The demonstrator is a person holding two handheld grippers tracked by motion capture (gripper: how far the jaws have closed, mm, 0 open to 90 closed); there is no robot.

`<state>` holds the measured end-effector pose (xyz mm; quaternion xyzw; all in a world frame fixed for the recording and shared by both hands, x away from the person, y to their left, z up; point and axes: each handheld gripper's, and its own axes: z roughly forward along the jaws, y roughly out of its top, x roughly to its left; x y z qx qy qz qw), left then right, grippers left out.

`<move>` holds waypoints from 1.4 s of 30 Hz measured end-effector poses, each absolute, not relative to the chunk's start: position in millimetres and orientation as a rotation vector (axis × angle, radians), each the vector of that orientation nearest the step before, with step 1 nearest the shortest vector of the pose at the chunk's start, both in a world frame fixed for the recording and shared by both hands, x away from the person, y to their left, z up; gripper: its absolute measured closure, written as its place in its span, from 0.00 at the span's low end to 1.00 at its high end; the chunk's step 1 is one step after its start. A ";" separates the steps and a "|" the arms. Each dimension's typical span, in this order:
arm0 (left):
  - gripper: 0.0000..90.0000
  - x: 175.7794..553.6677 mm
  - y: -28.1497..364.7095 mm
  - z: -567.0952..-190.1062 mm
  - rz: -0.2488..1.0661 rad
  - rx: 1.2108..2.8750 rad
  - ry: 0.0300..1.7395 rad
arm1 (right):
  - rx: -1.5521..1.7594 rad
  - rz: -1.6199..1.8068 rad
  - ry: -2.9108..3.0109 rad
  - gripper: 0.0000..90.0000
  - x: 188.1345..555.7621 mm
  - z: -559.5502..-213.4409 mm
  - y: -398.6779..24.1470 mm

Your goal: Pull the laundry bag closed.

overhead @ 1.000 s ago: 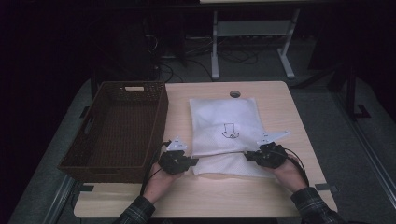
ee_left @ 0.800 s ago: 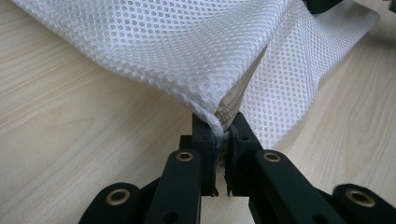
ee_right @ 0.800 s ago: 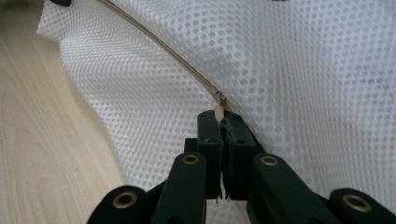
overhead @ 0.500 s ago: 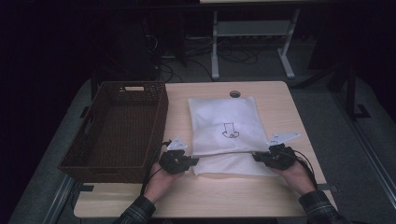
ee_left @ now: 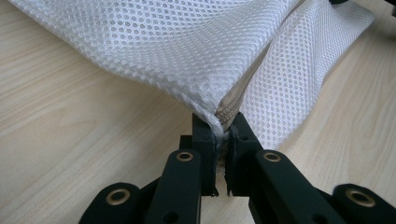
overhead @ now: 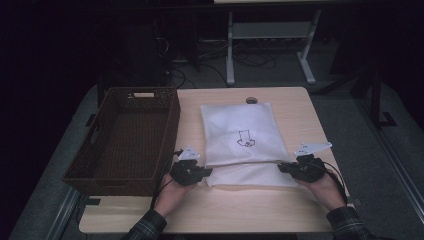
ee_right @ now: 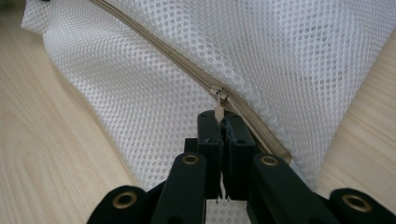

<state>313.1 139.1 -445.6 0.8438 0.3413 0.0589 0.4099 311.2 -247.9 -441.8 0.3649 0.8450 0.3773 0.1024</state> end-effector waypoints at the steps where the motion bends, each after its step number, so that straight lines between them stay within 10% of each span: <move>1: 0.93 313.2 139.4 -445.6 0.152 2.126 0.862 | 1.076 1.110 2.494 0.97 310.6 -441.9 -248.2; 35: 0.92 312.5 139.6 -450.2 0.151 2.133 0.864 | 1.161 1.069 2.473 0.95 307.8 -451.3 -281.3; 42: 0.52 312.9 140.0 -449.4 0.143 2.115 0.853 | 1.139 1.133 2.434 0.55 305.9 -449.2 -277.6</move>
